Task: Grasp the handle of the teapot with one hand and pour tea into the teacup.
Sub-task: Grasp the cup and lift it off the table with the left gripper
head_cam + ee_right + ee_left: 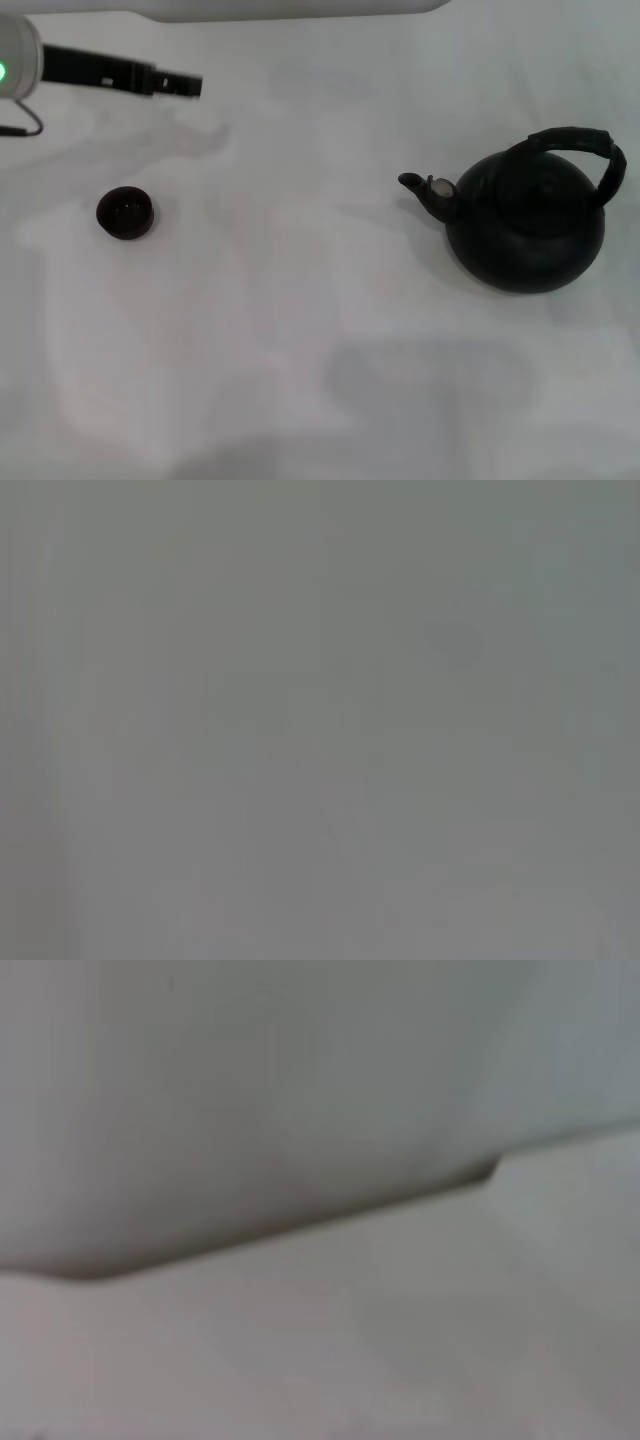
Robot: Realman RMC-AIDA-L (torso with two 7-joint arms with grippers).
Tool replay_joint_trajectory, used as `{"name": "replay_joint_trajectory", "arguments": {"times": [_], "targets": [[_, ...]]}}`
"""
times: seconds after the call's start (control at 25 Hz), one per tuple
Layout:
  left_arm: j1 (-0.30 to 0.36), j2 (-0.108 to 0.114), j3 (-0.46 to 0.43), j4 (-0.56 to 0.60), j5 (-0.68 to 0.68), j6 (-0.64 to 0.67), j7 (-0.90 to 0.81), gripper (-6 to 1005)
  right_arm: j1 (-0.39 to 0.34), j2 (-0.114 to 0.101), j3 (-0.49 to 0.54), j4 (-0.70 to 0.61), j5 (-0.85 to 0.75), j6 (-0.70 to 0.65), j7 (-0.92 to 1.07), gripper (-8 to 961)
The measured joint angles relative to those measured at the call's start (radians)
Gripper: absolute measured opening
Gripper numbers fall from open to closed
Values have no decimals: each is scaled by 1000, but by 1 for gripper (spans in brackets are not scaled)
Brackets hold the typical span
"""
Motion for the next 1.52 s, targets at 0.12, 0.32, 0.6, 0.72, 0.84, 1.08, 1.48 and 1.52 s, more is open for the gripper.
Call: {"name": "replay_joint_trajectory", "arguments": {"times": [0.12,0.32,0.6,0.72,0.84,1.08,1.48,1.52], "targets": [[-1,-29,-5,53,135,-55,-39,872,2,-1,0,-1,0,0,-4,875],[-9,-48,-3,91,236,-110,-93,871,9,-1,0,-1,0,2,-6,875],[-14,-53,0,92,306,-158,-126,871,9,-1,0,0,0,3,-7,875],[-16,-55,1,90,348,-161,-146,872,9,-2,0,0,0,3,-7,875],[-18,-55,3,84,360,-168,-152,872,9,-2,1,0,0,4,-7,875],[-20,-60,16,50,363,-166,-152,871,9,-3,2,0,3,5,-7,874],[-24,-60,16,14,388,-168,-155,871,9,-3,3,0,14,5,-7,874],[-27,-62,16,6,396,-168,-155,871,9,-3,3,0,14,5,-7,874]]}}
